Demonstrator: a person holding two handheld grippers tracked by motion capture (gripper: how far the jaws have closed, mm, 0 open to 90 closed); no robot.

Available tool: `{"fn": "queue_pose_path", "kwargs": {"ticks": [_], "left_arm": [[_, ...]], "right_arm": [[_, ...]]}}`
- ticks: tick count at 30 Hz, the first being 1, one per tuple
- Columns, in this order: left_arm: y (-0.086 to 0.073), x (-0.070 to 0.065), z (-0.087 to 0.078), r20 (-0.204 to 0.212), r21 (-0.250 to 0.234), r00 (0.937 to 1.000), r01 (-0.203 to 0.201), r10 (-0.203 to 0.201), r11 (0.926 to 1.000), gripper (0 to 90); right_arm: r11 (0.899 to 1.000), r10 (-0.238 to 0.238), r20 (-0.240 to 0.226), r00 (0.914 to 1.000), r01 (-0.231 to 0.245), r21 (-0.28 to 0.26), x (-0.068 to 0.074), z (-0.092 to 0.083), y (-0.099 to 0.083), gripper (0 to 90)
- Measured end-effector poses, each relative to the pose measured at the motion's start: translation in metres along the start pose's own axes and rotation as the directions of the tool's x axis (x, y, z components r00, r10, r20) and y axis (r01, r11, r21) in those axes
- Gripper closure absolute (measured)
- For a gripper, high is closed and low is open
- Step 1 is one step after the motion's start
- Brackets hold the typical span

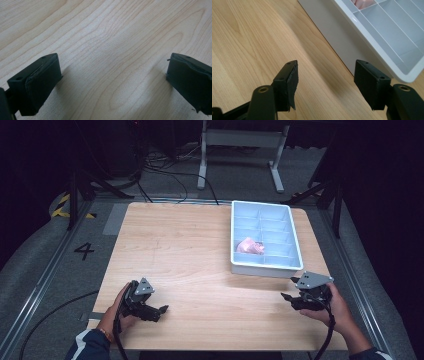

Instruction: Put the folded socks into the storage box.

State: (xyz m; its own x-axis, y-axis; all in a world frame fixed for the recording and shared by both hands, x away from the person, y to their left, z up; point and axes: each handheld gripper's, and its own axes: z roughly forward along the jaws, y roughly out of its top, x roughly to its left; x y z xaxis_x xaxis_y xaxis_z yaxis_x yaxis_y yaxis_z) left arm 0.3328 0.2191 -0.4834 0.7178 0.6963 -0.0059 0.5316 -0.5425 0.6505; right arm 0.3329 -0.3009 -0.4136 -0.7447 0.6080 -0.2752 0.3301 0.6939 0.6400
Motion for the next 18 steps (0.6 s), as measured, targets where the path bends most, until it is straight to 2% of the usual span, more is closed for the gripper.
{"fn": "queue_pose_path", "kwargs": {"ticks": [4,13,15,17,18], "left_arm": [[0.000,0.000,0.000,0.000,0.000,1.0000,0.000,0.000,1.0000,0.0],[0.000,0.000,0.000,-0.001,-0.002,1.0000,0.002,-0.002,1.0000,0.0],[0.000,0.000,0.000,-0.001,-0.002,1.0000,0.002,-0.002,1.0000,0.0],[0.000,0.000,0.000,-0.001,-0.003,1.0000,0.003,-0.003,1.0000,0.0],[0.000,0.000,0.000,-0.001,-0.002,1.0000,0.002,-0.002,1.0000,0.0]], "right_arm": [[1.000,0.014,-0.006,0.9999,-0.014,-0.009,0.000,-0.002,-0.011,36.8],[0.996,0.085,-0.005,0.9964,-0.085,-0.008,-0.005,-0.004,-0.043,36.6],[0.991,0.134,-0.011,0.9910,-0.134,-0.003,-0.006,-0.003,-0.056,36.5],[0.989,0.146,-0.009,0.9893,-0.146,-0.003,-0.007,-0.003,-0.061,36.5],[0.984,0.177,-0.015,0.9842,-0.177,-0.005,-0.009,-0.002,-0.071,36.2]]}}
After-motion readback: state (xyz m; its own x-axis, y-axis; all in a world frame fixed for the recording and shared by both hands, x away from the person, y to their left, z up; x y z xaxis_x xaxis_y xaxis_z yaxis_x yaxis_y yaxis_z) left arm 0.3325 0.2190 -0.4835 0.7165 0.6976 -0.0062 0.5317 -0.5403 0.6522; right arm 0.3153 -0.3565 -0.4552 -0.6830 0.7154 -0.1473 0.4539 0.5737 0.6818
